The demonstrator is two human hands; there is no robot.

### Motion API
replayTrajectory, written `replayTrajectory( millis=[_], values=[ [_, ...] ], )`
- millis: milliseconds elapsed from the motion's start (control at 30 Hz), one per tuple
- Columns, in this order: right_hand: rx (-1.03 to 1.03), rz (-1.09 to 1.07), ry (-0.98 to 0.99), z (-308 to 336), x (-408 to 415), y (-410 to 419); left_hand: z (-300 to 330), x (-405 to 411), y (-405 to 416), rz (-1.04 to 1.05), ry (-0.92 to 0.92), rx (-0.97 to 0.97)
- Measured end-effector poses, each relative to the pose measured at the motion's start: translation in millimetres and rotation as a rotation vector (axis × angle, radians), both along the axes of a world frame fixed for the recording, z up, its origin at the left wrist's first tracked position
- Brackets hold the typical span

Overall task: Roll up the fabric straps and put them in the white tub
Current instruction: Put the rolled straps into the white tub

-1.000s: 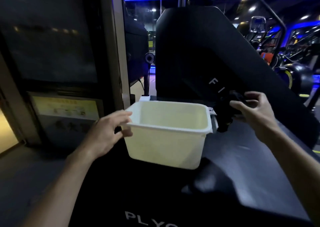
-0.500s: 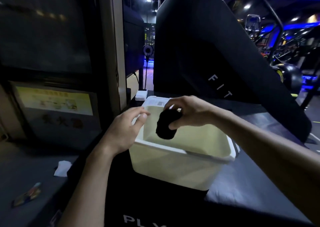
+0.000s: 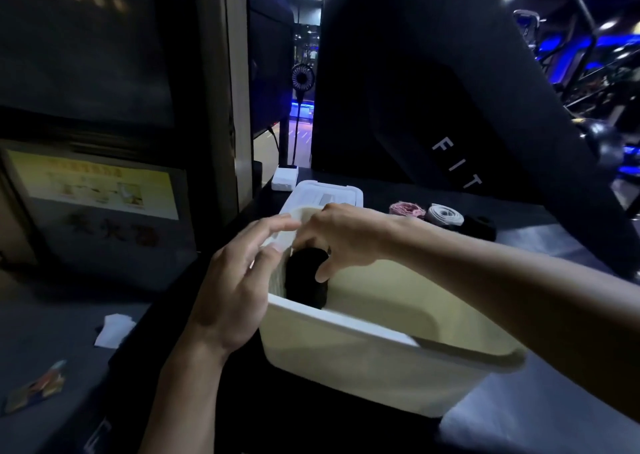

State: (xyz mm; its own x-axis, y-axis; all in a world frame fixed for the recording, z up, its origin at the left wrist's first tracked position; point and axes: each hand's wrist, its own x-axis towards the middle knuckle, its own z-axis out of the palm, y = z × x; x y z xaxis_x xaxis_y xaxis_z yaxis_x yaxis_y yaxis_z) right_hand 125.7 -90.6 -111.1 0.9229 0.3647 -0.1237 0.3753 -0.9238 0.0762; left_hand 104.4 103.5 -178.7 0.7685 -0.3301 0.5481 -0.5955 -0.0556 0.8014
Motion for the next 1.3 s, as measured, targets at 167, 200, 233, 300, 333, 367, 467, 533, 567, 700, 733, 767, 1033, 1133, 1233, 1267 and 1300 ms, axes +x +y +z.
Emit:
replayTrajectory(
  millis=[167, 200, 233, 300, 333, 367, 467, 533, 567, 700, 733, 767, 1033, 1133, 1233, 1267, 1300],
  values=[
    [0.437, -0.18, 0.093, 51.3, -15.7, -42.7, -0.7, -0.9, -1.3, 0.008, 0.002, -0.015],
    [0.508, -0.229, 0.012, 64.5, -17.6, -58.5, -0.5, -0.7, -1.9, 0.01, -0.005, -0.014],
    [0.537, -0.286, -0.085, 74.5, -18.2, -76.6, -0.5, -1.0, -2.6, 0.014, -0.011, -0.008],
    [0.435, -0.406, -0.225, 79.3, -19.2, -117.6, -0.8, -1.0, -4.6, 0.015, -0.02, 0.005],
    [0.33, -0.455, -0.214, 75.0, -19.4, -136.8, -1.2, -0.7, -5.4, 0.012, -0.024, 0.012],
    [0.241, -0.496, -0.157, 68.2, -20.7, -152.2, -1.6, -0.2, -5.8, 0.01, -0.03, 0.021],
    [0.238, -0.557, 0.118, 42.6, -23.7, -175.3, -1.2, 1.5, -6.3, 0.007, -0.037, 0.031],
    [0.27, -0.576, 0.227, 25.7, -20.8, -184.0, -1.6, 2.7, -5.6, 0.005, -0.034, 0.026],
    [0.228, -0.535, 0.241, 20.3, -18.4, -185.9, -1.8, 2.7, -5.2, 0.004, -0.035, 0.025],
    [0.165, -0.422, 0.24, 0.8, -7.3, -200.2, -2.1, 2.4, -6.2, -0.004, -0.034, 0.026],
    [0.191, -0.413, 0.207, -1.4, -6.8, -200.7, -1.8, 2.3, -6.3, -0.005, -0.031, 0.026],
    [0.214, -0.403, 0.168, -2.8, -8.2, -198.9, -1.7, 2.2, -6.1, -0.007, -0.027, 0.024],
    [0.356, -0.485, -0.012, -19.0, -18.5, -203.7, -1.4, 0.9, -6.0, 0.005, -0.018, 0.028],
    [0.375, -0.519, -0.131, -13.6, -27.2, -206.4, -2.1, 0.8, -5.7, 0.006, -0.012, 0.028],
    [0.573, -0.5, -0.3, 13.8, -35.1, -205.4, -2.6, 0.6, -7.0, 0.009, -0.011, 0.016],
    [0.657, -0.485, -0.329, 26.3, -38.9, -201.9, -3.0, 0.8, -7.2, 0.011, -0.012, 0.01],
    [0.728, -0.454, -0.348, 37.8, -42.5, -196.7, -3.3, 0.8, -7.3, 0.016, -0.015, 0.007]
  ],
)
